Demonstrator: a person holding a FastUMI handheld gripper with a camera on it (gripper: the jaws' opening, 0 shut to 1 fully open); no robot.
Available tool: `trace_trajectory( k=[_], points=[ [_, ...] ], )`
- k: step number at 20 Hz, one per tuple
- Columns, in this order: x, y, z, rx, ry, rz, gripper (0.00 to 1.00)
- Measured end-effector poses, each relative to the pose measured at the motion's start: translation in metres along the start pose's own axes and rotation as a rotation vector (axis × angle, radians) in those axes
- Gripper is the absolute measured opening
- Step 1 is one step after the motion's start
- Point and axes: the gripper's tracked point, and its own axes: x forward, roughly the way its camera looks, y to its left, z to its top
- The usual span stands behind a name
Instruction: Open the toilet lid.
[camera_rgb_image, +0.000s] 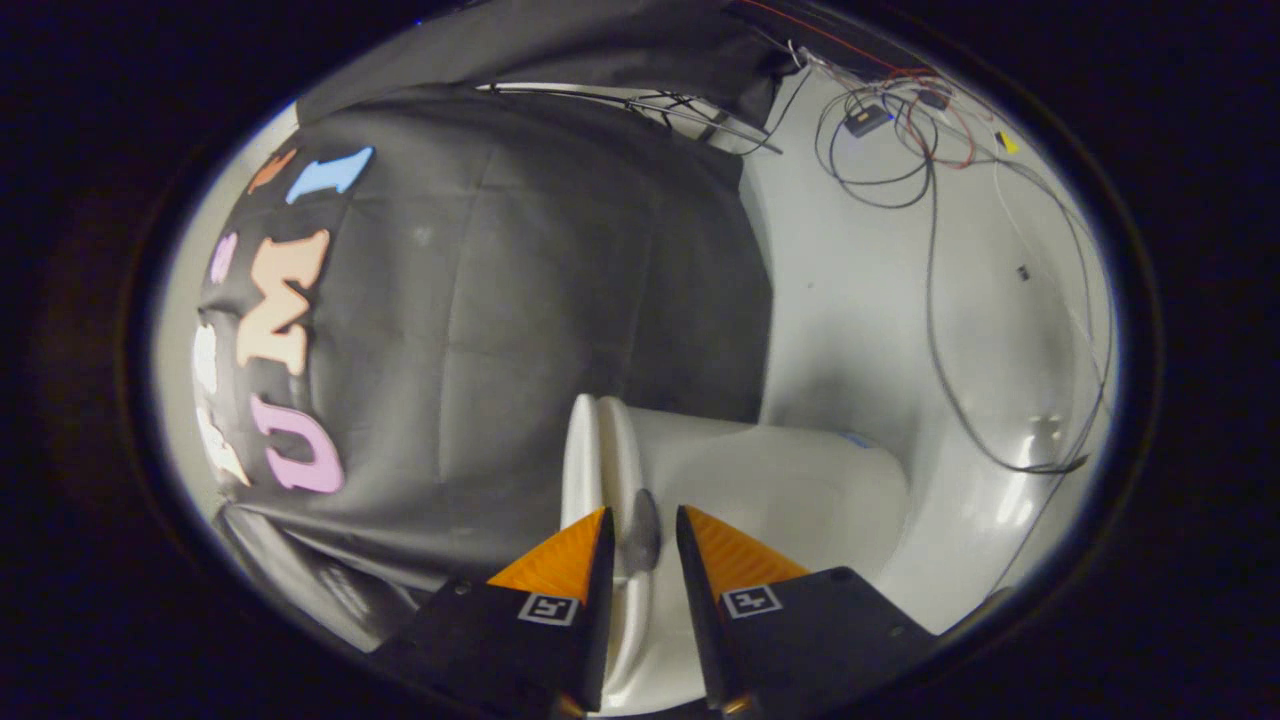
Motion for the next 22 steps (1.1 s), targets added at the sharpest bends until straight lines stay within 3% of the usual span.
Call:
trace_trajectory(
  k=[3, 4, 8, 12, 22],
  points=[
    [0.012, -0.008, -0.006, 0.027, 0.020, -0.024, 0.27],
    [0.012, -0.001, -0.010, 0.019, 0.025, 0.002, 0.14],
    [0.003, 0.036, -0.013, -0.054, 0.026, 0.126, 0.13],
    [0.002, 0.076, -0.021, -0.190, 0.044, 0.127, 0.14],
    [-0.007, 0.204, -0.084, -0.426, 0.081, 0.302, 0.17]
  ],
)
